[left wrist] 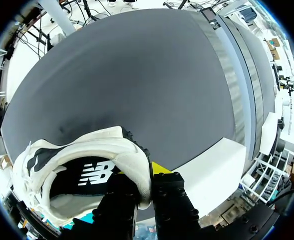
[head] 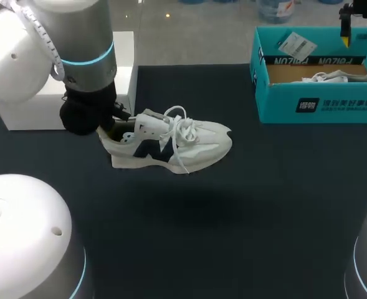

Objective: Take the shoe out of the shoebox, open the shoe tongue, remove and reinsert the insole, then place the shoe into the shoebox

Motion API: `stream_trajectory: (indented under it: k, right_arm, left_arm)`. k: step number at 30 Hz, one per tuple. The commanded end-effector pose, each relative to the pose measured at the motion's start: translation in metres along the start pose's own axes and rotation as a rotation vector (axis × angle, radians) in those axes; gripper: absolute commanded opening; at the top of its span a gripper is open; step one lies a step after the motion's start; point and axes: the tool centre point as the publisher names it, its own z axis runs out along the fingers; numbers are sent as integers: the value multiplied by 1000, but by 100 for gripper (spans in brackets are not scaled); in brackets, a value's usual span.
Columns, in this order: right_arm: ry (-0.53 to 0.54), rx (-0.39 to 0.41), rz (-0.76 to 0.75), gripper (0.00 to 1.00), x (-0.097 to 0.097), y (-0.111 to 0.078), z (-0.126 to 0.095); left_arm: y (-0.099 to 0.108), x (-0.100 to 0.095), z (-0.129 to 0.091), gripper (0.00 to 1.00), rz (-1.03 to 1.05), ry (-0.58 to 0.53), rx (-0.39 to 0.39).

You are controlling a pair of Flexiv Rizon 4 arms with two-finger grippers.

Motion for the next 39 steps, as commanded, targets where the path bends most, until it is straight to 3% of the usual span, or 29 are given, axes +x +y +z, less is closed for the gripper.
stream_trajectory:
  k: [1,26,39]
  right_arm:
    - [1,0,1,100,0,0,0]
    - [1,0,1,100,0,0,0]
    - [1,0,1,100,0,0,0]
  left_arm:
    - [0,1,-1,0,0,-2,-2]
    - [0,1,-1,0,0,-2,-2]
    - [-10,-50,20,0,-73,99,37]
